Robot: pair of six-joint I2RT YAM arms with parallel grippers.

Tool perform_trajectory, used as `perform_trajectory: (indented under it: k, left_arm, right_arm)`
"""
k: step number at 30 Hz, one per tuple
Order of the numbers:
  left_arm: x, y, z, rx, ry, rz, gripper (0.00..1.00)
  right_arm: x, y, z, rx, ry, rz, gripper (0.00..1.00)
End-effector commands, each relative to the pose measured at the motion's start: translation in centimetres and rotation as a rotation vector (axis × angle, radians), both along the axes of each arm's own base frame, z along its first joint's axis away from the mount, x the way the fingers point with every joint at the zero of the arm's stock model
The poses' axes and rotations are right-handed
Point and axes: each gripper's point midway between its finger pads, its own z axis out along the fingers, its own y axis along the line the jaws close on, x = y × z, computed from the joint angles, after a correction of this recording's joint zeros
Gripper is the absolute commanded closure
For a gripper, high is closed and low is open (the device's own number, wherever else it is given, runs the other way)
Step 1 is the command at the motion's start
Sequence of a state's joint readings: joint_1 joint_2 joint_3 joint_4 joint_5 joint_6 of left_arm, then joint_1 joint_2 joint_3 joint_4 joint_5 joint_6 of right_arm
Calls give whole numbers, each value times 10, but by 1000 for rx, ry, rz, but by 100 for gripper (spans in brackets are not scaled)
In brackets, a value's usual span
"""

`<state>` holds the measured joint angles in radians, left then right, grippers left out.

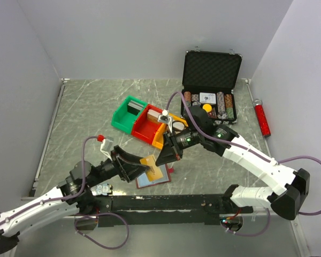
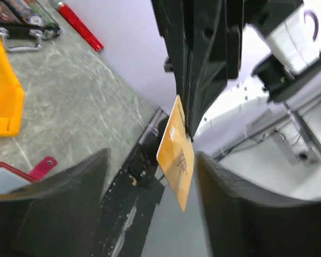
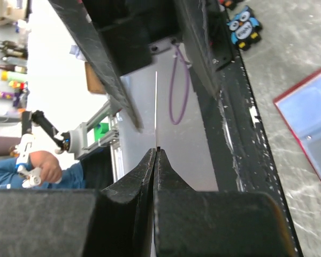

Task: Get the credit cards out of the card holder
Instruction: Place the credit card in the storage box.

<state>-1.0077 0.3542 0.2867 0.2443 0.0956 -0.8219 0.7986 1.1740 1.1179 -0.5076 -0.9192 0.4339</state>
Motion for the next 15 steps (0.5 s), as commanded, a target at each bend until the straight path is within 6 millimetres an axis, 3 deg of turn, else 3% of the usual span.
perform_trajectory:
  k: [1, 7, 11, 15]
  left_arm:
    - [-22, -7, 33, -85, -115, -129, 40]
    - [-22, -2, 35, -120, -115, -122, 55]
    - [-23, 0, 34, -129, -111, -123, 74]
    - [-23, -4, 32, -120, -101, -140, 74]
  right_arm:
    - [-9, -1, 20, 86, -13, 46, 100]
    - [-9, -2, 21, 92, -19, 42, 100]
    - [-9, -1, 21, 98, -18, 45, 100]
    - [-8, 0, 23, 105, -20, 45, 100]
